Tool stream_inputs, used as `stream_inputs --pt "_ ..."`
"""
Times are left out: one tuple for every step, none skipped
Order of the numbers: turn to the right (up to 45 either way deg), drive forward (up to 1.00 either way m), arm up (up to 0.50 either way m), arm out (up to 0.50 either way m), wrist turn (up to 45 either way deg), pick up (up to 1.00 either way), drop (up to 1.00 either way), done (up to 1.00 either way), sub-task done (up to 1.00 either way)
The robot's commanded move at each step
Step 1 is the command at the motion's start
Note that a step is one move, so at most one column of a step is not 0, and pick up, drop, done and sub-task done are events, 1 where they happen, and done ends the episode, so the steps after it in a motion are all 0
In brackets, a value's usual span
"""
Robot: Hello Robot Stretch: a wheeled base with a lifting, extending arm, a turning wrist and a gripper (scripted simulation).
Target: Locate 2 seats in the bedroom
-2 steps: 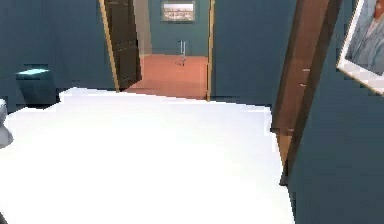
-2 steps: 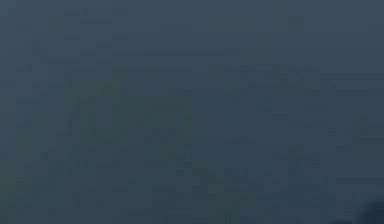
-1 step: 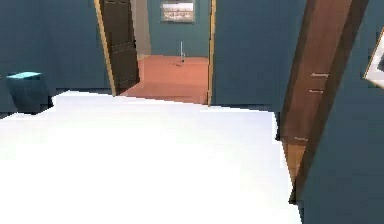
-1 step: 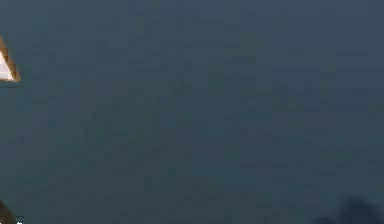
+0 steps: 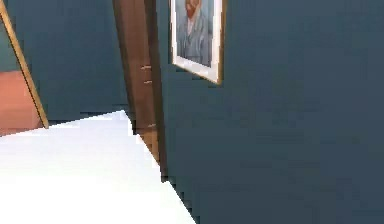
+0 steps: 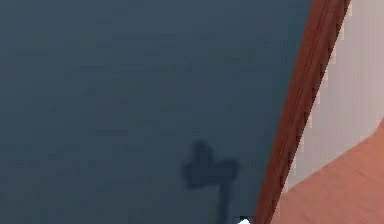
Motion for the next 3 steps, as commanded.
stream_inputs --pt "45.0 0.00 0.00 0.00 0.0 0.00 0.00 0.00 0.00" --pt "45.0 0.00 0.00 0.00 0.0 0.00 0.00 0.00 0.00" --pt "30.0 0.00 0.00 0.00 0.0 0.00 0.00 0.00 0.00"
